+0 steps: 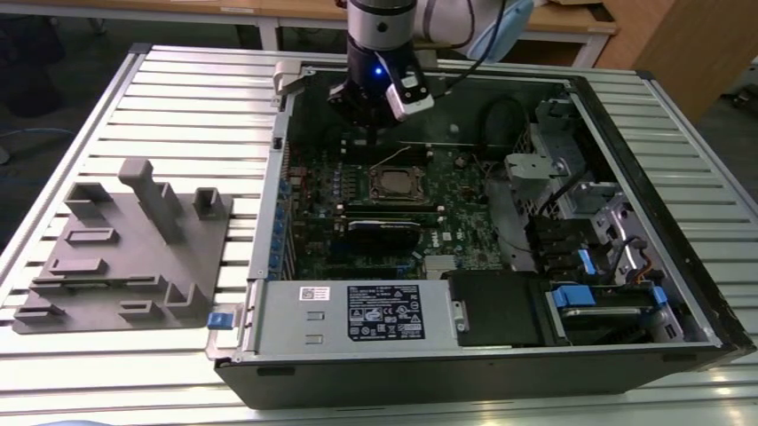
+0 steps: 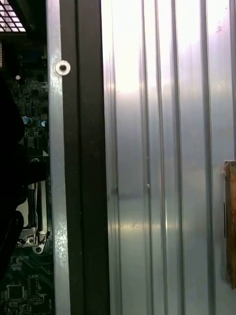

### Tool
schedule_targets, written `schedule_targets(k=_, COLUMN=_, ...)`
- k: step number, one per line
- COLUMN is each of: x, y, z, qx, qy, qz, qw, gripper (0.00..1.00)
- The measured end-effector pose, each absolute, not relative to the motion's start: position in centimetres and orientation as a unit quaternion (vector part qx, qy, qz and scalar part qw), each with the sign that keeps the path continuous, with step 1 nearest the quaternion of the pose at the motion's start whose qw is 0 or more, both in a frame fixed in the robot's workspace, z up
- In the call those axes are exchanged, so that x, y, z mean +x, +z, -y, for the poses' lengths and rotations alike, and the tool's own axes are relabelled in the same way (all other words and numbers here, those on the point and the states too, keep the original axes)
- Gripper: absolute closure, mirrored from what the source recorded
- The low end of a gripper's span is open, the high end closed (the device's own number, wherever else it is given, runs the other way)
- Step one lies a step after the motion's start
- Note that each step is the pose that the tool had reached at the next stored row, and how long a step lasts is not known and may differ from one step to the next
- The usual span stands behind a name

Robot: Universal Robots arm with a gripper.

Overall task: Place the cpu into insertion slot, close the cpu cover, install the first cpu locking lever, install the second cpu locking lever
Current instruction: 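Install the first cpu locking lever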

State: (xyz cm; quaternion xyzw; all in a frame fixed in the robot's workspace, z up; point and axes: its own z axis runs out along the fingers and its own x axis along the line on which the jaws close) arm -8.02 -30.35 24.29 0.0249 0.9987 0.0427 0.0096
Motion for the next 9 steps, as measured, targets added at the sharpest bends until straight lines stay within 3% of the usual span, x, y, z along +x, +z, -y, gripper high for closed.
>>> schedule_targets(k=9, x=-5.8, y=24.0, z=30.4, qx=0.025, qy=0.043, qz=-0.999, qw=0.010, gripper=0.89)
